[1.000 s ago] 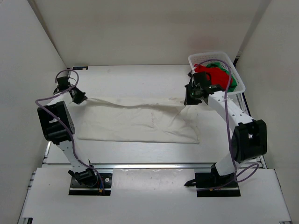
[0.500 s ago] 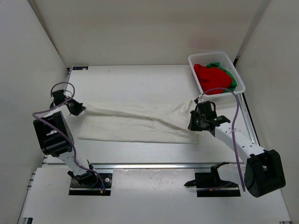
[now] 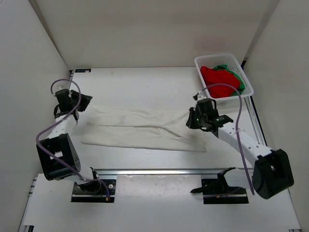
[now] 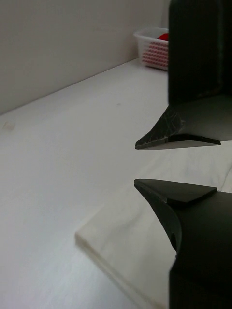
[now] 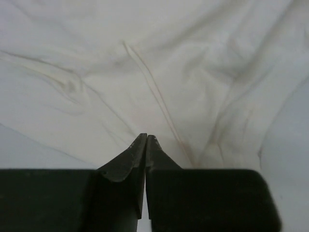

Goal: Fold and stack the t-shirts
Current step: Fold the other side of the tshirt into a rectangle

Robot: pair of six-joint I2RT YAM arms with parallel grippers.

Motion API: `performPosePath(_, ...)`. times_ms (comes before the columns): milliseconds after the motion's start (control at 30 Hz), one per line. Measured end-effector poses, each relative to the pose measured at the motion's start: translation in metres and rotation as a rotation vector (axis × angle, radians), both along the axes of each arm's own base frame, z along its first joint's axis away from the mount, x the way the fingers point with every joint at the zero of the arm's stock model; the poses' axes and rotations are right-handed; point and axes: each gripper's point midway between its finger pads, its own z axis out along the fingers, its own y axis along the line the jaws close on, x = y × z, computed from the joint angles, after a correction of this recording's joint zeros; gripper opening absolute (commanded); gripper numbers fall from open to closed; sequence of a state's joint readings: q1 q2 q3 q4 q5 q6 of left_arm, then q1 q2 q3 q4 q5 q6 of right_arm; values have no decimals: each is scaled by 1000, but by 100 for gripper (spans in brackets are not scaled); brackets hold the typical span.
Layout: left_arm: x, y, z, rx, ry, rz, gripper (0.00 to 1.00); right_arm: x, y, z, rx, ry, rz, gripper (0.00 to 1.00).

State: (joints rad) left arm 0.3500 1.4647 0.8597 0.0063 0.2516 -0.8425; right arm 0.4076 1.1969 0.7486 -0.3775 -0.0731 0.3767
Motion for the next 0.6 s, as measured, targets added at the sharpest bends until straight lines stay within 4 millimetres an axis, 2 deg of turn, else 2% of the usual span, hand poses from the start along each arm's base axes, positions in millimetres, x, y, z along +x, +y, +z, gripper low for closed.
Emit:
performPosePath(67,8,-36,15,28,-49,-90,41,19,18,11,19,-38,37,0)
performPosePath(133,12,-75,16,34,-66,-185,41,38,37,11,31,-56,74,13)
performPosePath(233,2,-137,1,25,-51,-328,40,60,58,-4,31,-39,116,29)
performPosePath(333,-25,-193,-25,15,1,-462,38,77,70,-23,10,-17,144,32)
performPosePath(467,-56,-235,-48,11,46,-577,38,92,77,-34,-25,-13,158,32)
performPosePath(600,-87,-261,-63,20,72,-661,38,94,78,-41,-51,-6,162,32)
